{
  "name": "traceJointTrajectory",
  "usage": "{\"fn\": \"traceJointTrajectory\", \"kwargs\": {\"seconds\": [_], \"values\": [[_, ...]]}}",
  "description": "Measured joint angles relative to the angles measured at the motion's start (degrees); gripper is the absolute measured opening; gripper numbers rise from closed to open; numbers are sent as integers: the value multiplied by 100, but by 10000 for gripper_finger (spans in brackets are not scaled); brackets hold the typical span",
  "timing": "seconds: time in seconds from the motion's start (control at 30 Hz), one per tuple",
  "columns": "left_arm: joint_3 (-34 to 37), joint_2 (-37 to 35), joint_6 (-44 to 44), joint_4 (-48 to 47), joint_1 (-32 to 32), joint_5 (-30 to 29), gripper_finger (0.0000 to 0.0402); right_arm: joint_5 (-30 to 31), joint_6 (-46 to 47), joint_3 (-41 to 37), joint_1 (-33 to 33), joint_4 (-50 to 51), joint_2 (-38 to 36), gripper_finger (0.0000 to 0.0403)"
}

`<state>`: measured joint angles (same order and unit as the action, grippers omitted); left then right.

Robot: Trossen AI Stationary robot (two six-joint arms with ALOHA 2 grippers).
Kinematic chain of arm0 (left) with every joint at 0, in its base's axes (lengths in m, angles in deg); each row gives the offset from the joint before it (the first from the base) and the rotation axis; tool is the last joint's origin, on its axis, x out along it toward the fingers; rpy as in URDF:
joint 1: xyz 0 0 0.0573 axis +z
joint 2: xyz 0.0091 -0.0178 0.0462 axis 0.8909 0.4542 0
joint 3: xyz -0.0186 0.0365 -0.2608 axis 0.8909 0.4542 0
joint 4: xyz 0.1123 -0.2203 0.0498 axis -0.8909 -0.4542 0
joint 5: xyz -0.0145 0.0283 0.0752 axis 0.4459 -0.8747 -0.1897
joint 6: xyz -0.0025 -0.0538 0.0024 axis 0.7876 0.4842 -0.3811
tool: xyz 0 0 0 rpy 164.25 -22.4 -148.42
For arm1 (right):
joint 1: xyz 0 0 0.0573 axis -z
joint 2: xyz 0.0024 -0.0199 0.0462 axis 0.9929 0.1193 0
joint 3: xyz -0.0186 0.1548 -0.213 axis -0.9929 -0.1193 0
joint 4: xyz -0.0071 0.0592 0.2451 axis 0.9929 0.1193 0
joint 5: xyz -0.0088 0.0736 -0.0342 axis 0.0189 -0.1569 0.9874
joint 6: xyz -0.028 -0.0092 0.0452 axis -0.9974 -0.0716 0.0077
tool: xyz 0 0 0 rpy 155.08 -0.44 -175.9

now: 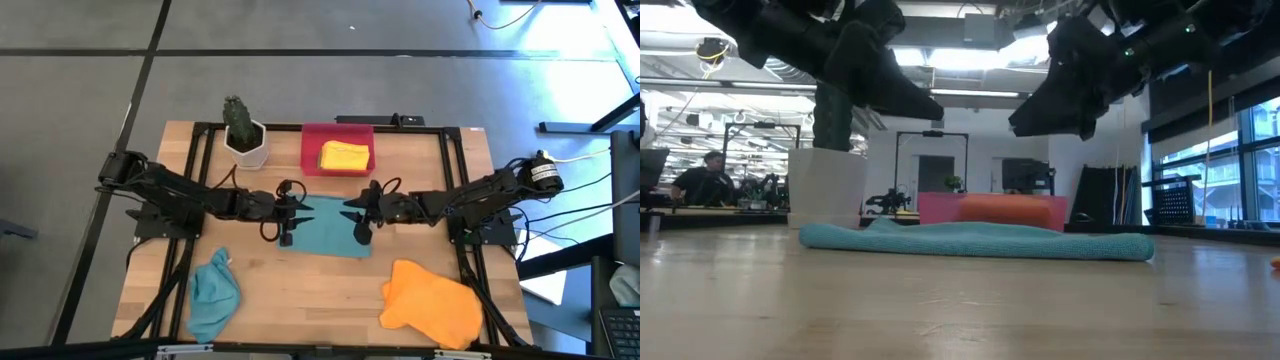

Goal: Fold microfiber towels
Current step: Fold the top blue microfiber cloth

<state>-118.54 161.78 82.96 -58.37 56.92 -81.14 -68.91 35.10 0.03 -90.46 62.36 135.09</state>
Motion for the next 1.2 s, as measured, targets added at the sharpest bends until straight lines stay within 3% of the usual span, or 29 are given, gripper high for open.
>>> {"fn": "traceJointTrajectory", "kwargs": {"seconds": [0.47,1.07,1.2], "values": [[-2,0,-643,813,244,-9,106,0,-2,0,-389,-33,1,149],[-2,0,-646,739,243,-7,106,0,-4,0,-387,-44,1,149],[-2,0,-645,739,243,-7,106,-617,34,0,-400,-44,1,149]]}}
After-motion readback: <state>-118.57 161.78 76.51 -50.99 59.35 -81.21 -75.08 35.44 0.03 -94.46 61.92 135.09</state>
